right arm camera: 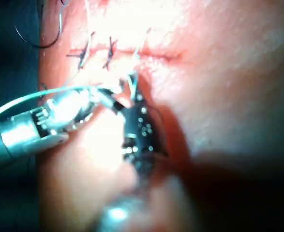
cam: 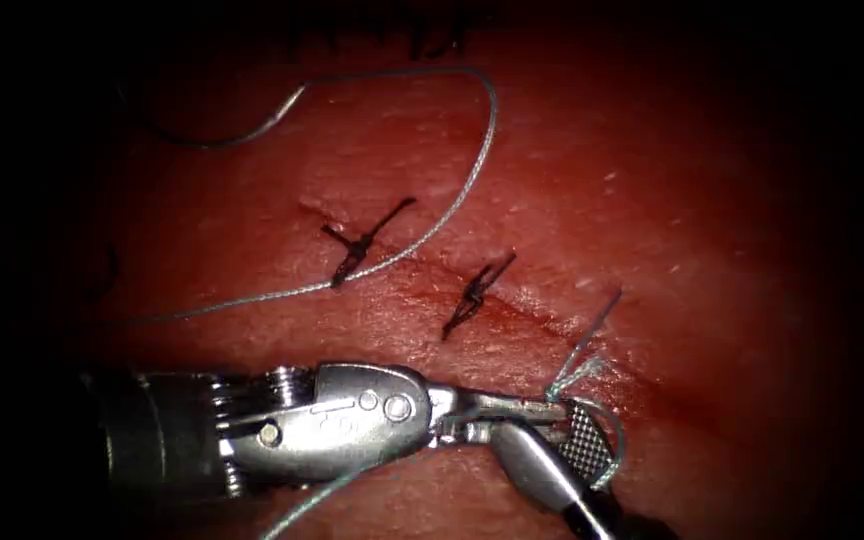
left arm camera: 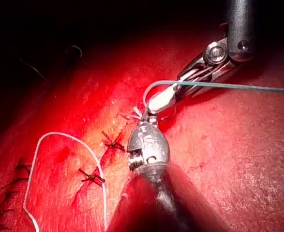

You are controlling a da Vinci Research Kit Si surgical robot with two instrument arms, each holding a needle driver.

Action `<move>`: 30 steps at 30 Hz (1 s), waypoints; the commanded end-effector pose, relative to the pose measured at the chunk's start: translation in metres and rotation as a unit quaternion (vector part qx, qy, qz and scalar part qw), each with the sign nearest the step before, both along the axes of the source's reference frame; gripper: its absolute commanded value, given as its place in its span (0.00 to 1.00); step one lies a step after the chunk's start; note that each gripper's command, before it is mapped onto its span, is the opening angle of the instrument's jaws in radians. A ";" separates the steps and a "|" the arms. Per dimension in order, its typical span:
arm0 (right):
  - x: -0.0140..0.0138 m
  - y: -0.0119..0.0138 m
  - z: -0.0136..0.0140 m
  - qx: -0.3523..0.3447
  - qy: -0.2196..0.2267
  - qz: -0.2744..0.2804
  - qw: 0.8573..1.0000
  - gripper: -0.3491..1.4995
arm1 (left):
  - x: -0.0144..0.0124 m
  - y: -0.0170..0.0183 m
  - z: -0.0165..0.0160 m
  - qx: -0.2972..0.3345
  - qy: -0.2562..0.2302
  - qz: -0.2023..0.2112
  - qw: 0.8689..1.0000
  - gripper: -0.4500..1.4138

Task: Wound Closure
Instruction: Left gripper wraps thread counter-clockwise around right hand once

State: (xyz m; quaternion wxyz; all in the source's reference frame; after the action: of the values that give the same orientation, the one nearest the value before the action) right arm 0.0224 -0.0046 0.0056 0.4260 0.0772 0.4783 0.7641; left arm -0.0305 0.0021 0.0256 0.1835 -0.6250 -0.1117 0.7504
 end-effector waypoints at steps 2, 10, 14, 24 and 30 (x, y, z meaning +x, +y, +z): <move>0.0003 -0.0005 0.0006 -0.003 0.004 0.001 1.000 0.76 | 0.0002 -0.0001 0.0003 0.001 -0.003 0.004 1.000 0.00; -0.0002 -0.0008 0.0002 -0.024 -0.003 -0.014 1.000 0.70 | 0.0019 0.0004 0.0005 0.001 -0.003 0.005 1.000 0.00; -0.0003 -0.0008 0.0003 -0.040 -0.010 -0.041 0.998 0.86 | 0.0025 0.0013 0.0002 0.001 0.000 0.001 1.000 0.00; -0.0006 -0.0021 0.0002 -0.067 -0.021 -0.120 0.990 0.86 | 0.0048 0.0047 -0.0017 0.012 0.011 -0.024 1.000 0.43; -0.0006 -0.0021 0.0002 -0.073 -0.027 -0.124 0.989 0.84 | 0.0063 0.0060 -0.0030 0.017 0.012 -0.042 0.999 0.59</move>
State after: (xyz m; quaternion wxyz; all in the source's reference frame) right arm 0.0213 -0.0060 0.0052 0.5361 0.0810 0.5082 0.6691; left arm -0.0231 0.0084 0.0217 0.2314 -0.6154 -0.0950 0.7475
